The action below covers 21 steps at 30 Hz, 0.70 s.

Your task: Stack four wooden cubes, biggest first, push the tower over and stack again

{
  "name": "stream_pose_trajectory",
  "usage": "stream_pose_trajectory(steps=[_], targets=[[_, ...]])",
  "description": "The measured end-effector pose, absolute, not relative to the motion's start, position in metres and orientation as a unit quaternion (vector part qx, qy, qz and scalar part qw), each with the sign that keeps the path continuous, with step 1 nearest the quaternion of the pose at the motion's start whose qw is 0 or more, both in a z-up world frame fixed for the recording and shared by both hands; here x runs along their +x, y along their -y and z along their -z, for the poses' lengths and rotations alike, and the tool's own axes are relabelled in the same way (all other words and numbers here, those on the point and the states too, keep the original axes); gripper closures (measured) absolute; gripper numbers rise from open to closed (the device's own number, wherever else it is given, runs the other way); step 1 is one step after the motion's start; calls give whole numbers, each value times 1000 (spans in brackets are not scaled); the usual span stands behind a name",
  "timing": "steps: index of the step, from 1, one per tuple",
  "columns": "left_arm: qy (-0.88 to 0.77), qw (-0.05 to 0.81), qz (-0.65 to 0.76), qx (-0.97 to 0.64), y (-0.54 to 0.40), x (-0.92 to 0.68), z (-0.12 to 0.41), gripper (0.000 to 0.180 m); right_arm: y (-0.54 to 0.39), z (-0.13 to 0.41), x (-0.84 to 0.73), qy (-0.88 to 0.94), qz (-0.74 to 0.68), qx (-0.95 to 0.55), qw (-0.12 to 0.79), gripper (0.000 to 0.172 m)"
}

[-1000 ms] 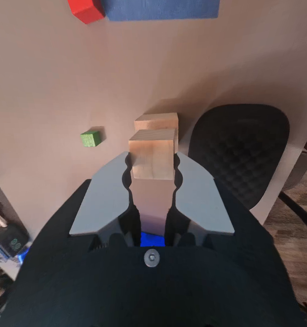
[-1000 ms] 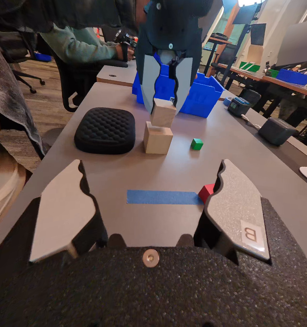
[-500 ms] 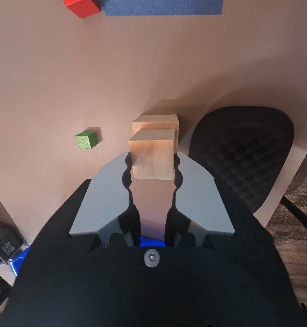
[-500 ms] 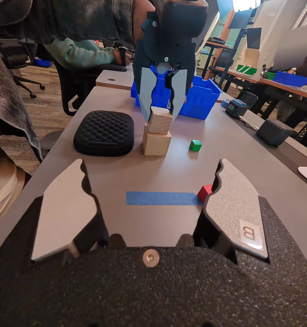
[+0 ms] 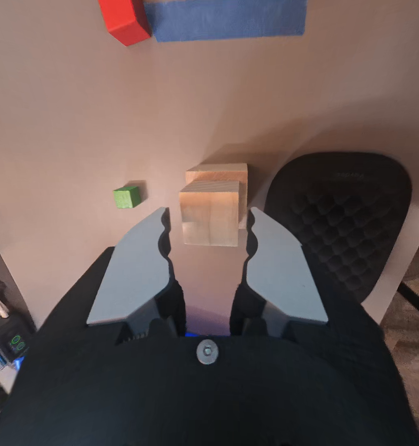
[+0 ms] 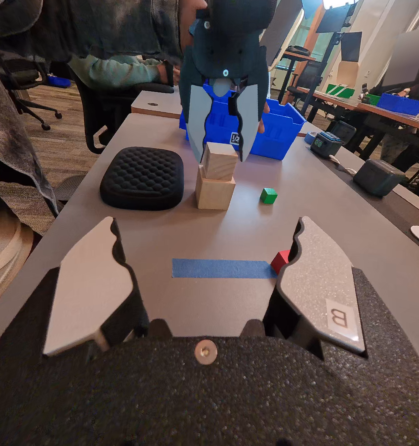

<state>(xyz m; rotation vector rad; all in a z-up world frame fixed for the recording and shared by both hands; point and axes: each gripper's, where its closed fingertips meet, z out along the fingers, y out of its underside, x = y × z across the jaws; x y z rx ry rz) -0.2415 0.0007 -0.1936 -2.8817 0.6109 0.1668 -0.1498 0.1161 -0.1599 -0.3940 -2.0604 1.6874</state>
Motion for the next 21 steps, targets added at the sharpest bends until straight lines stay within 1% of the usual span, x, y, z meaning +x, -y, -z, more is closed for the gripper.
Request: stream_pose_trajectory(steps=[3,6,9,13,16,18,20,21], targets=[[-160,157,-56,-973,-21,-244,175,102,-118,157,-151,739,-618,-149,223,39],[-117,220,-32,-968,-46,-240,158,100,-122,157,-155,738,-615,-162,228,41],[-101,244,-15,-964,-59,-239,154,99,-132,168,-163,751,-587,-191,237,49],[-94,284,-30,-954,-66,-239,151,93,-137,173,-167,759,-570,-208,234,57],[-77,340,-46,-936,-69,-235,138,85,-145,175,-173,790,-530,-215,222,72],[-63,385,-59,-919,-70,-230,126,83,-156,181,-180,833,-467,-213,204,86],[-47,435,-85,-895,-70,-225,115,82,-163,185,-190,873,-412,-190,180,93],[-38,462,-99,-880,-70,-222,110,82,-164,186,-196,888,-393,-170,169,101]])
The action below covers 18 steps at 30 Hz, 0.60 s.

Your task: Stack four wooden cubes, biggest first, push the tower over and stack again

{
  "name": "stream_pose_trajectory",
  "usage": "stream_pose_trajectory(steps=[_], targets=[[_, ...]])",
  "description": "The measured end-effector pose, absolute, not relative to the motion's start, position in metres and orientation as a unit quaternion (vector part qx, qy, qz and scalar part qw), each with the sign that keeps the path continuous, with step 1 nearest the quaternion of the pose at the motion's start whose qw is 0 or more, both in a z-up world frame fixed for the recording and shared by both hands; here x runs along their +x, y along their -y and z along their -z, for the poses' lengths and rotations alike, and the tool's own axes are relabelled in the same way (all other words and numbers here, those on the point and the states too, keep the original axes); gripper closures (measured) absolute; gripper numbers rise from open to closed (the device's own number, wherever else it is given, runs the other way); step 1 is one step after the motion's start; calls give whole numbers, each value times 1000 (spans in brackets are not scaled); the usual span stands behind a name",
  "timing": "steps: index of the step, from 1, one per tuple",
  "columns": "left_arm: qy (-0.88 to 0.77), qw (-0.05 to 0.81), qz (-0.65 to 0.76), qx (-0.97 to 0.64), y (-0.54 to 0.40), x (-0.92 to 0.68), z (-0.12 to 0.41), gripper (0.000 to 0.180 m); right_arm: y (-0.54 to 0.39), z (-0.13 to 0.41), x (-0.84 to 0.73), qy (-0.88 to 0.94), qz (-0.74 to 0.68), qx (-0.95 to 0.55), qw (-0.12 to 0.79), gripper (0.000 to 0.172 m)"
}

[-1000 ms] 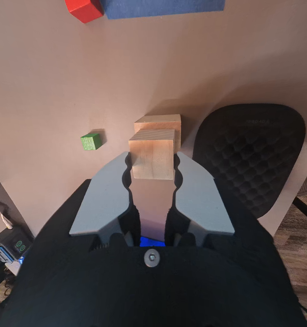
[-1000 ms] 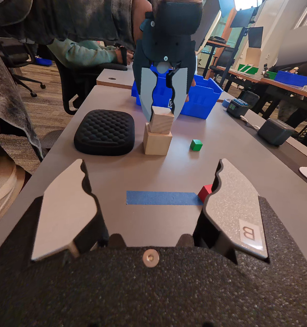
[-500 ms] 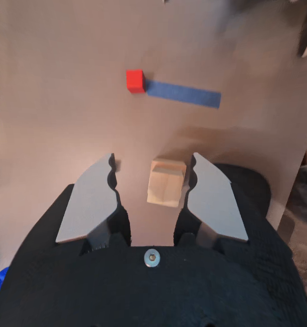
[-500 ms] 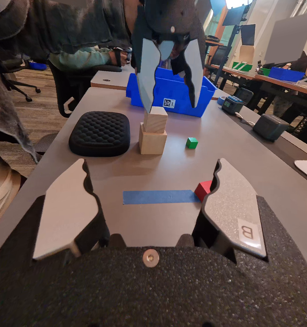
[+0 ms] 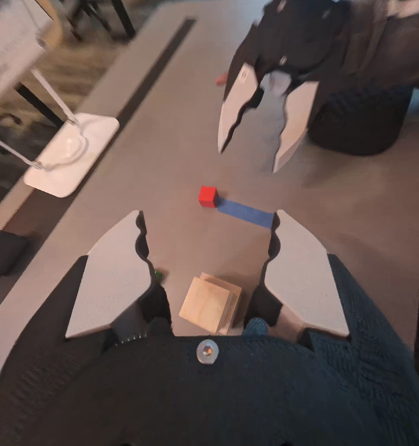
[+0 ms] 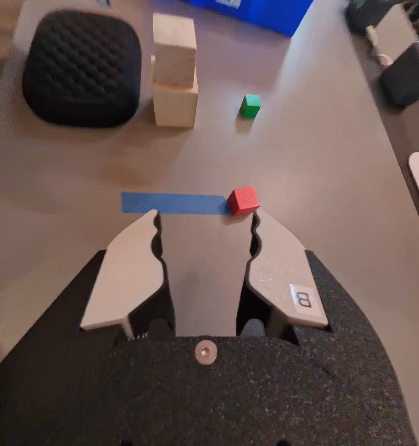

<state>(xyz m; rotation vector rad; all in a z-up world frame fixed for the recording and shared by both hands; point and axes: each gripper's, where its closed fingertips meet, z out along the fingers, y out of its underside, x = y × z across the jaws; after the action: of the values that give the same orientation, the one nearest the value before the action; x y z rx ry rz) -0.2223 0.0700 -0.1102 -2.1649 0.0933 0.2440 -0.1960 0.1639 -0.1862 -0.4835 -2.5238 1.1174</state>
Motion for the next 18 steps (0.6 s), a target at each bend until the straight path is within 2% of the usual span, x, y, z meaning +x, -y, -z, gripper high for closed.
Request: stream_pose_trajectory(steps=[2,7,10,13,16,18], targets=[[-16,523,-119,-844,-70,-215,101,82,-165,194,-214,911,-358,-128,160,112],[31,627,-104,-771,-65,-195,94,82,-159,226,-250,940,-308,-87,117,116],[39,638,-104,-762,-60,-192,98,82,-151,236,-258,944,-304,-89,96,123],[33,627,-128,-768,-55,-195,102,82,-156,250,-261,956,-263,-83,98,144],[28,650,-165,-741,-55,-195,91,82,-153,239,-261,936,-308,-147,88,144],[31,683,-190,-705,-56,-193,81,84,-140,211,-256,884,-412,-213,61,144]])
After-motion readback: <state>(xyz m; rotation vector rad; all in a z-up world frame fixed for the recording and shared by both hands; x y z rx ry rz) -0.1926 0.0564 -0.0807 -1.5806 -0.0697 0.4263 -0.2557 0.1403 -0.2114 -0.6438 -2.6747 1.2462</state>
